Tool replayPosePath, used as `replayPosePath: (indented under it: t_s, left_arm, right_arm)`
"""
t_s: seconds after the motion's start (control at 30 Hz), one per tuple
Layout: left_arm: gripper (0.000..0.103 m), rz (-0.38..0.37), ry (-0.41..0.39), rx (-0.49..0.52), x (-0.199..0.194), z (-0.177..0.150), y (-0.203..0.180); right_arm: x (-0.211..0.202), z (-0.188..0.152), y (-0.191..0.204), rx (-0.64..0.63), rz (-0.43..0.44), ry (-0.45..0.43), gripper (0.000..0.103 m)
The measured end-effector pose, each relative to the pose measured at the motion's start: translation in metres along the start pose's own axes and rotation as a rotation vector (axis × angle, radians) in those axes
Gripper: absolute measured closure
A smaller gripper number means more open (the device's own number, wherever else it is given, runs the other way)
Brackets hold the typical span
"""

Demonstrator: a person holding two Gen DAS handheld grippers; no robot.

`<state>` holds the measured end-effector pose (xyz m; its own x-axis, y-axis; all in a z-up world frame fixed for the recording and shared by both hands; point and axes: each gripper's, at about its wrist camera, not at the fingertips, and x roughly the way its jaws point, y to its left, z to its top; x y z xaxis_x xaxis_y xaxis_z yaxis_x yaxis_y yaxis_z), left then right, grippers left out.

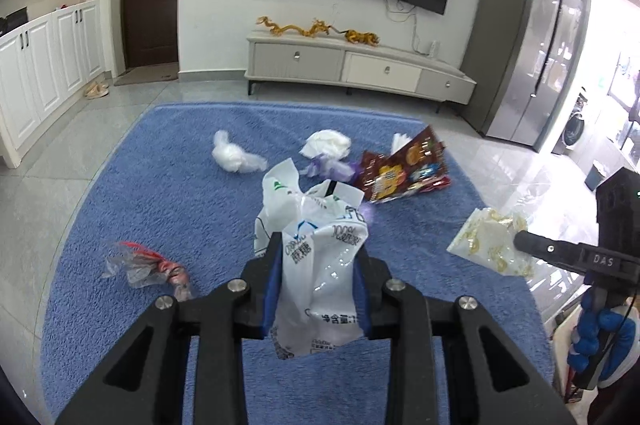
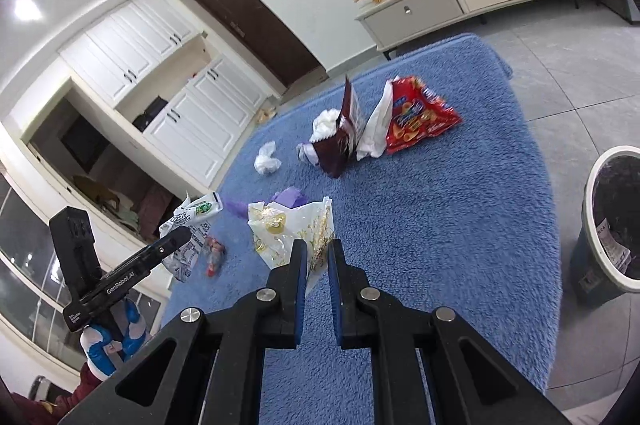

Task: Collect trash
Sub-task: 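Grasp the white plastic bag with the left gripper while the right gripper grasps the clear snack wrapper, then carry both items over the trash bin and open the right gripper to drop its wrapper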

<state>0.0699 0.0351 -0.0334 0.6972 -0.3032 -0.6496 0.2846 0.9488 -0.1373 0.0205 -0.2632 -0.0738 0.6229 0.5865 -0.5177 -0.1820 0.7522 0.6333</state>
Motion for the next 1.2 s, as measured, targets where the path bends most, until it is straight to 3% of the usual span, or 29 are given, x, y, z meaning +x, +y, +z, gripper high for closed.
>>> replayPosePath:
  t_s: [0.2, 0.53, 0.9, 1.2]
  left_arm:
    - [0.074, -0.094, 0.011, 0.028, 0.003, 0.019, -0.035]
    - [0.074, -0.291, 0.066, 0.117, 0.047, 0.055, -0.139]
    - [0.074, -0.458, 0.215, 0.241, 0.152, 0.083, -0.304]
    - [0.074, -0.477, 0.383, 0.296, 0.255, 0.062, -0.402]
  right_arm:
    - [-0.016, 0.008, -0.002, 0.058, -0.013, -0.07, 0.092]
    - [-0.075, 0.012, -0.057, 0.218, -0.125, -0.214, 0.092]
    - [-0.131, 0.033, -0.161, 0.435, -0.358, -0.278, 0.092]
    - [-0.135, 0.048, -0.246, 0.561, -0.55, -0.202, 0.092]
